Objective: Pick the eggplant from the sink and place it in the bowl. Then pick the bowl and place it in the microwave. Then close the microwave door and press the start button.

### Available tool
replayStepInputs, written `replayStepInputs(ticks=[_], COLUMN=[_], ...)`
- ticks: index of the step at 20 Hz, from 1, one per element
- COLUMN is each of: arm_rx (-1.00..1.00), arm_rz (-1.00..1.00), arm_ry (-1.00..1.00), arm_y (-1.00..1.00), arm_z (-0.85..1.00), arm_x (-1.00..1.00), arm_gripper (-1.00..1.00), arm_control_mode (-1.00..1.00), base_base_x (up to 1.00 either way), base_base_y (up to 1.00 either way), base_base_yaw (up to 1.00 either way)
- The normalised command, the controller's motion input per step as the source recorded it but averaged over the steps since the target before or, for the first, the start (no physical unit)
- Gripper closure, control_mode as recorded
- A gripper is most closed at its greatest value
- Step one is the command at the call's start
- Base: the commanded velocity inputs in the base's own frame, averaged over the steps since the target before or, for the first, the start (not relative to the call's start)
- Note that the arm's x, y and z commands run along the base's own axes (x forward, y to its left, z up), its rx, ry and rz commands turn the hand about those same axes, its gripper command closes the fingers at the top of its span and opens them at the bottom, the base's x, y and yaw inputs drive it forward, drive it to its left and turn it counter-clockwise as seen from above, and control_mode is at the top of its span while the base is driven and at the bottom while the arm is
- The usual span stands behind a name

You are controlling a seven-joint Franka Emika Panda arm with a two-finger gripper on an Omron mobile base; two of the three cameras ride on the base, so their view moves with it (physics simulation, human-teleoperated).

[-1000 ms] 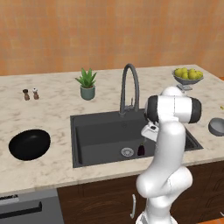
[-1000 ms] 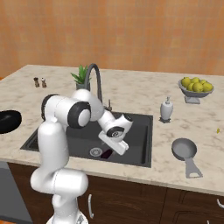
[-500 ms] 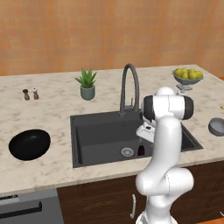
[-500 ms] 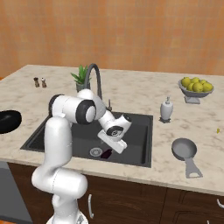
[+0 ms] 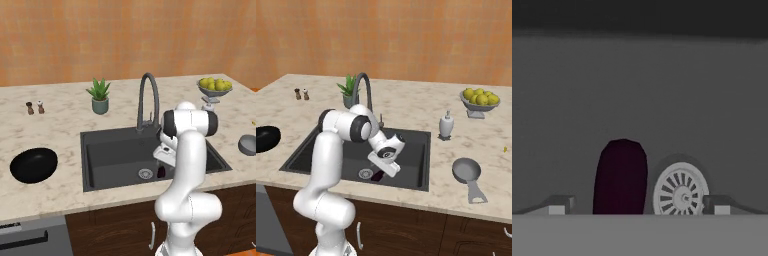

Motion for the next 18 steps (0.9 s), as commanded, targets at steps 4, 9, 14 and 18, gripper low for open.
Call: replayStepInputs(ticks=[4,9,14,18], arm_rx=[0.0,0.0,0.0,0.0], arm_rz=[0.08,0.09,0.1,0.12], arm_ry=[-0.02,-0.01,-0.03,-0.07], arm_y=[0.0,0.0,0.01,0.0], arm_z=[-0.39,-0.41,-0.42,-0.35], arm_x=[0.0,0.0,0.0,-0.01], arm_gripper=[-1.0,-1.0,1.0,1.0], arm_control_mode=[-1.0,-1.0,-1.0,-1.0], base_base_x=[0.0,0.0,0.0,0.0], base_base_y=[0.0,0.0,0.0,0.0], base_base_yaw=[0.0,0.0,0.0,0.0])
